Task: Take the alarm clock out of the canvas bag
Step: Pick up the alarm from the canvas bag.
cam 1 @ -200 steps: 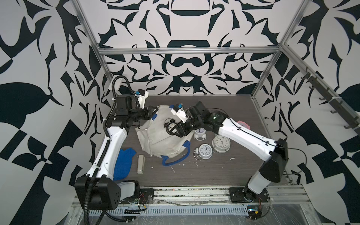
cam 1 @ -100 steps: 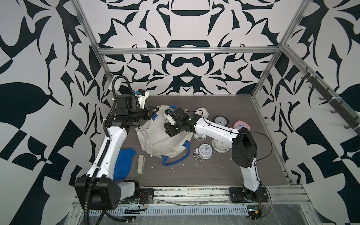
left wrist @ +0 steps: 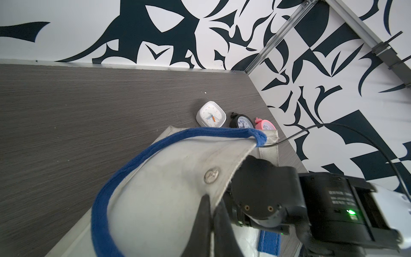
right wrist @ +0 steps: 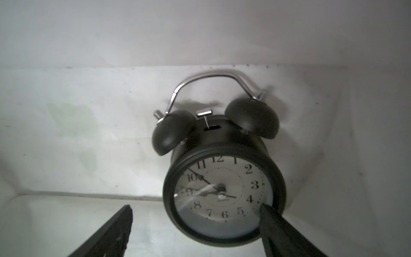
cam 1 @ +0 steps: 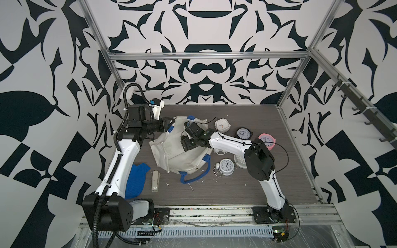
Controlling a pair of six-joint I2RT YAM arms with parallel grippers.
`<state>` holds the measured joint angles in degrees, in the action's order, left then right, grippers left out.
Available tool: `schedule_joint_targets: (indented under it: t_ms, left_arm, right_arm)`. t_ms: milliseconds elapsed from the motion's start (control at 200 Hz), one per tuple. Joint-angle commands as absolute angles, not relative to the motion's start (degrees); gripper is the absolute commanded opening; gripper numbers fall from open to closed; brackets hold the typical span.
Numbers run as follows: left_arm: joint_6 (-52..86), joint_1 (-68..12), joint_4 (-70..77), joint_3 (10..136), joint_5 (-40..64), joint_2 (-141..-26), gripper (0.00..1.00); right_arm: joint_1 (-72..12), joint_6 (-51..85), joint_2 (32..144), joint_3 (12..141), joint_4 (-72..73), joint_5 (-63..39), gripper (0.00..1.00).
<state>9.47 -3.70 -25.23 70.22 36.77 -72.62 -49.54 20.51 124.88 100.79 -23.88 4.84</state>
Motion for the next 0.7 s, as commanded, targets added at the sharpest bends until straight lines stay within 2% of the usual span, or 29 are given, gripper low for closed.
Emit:
schedule_joint_targets:
  t_ms: [0,120,515,695]
  left_arm:
    - [9.0,-3.5,-23.0,71.5,40.3,-71.5,0.00]
    - [8.9,-3.5,-23.1,71.5,40.4,-71.5,0.00]
    - [8.8,-3.5,-23.3,71.7,40.6,-71.7,0.00]
    - [8.6,-3.5,-23.4,71.8,40.9,-71.7,0.00]
  right_arm:
    - [-49.2,22.1,124.5,104.7,-23.5,9.3,0.94]
    - [-49.2,22.2,124.4,104.2,-23.3,15.9,0.96]
    - [-48.9,20.2,125.3,104.4,-21.8,18.5,0.99]
    - [-45.8,24.6,126.6,104.4,-20.2,8.2,0.99]
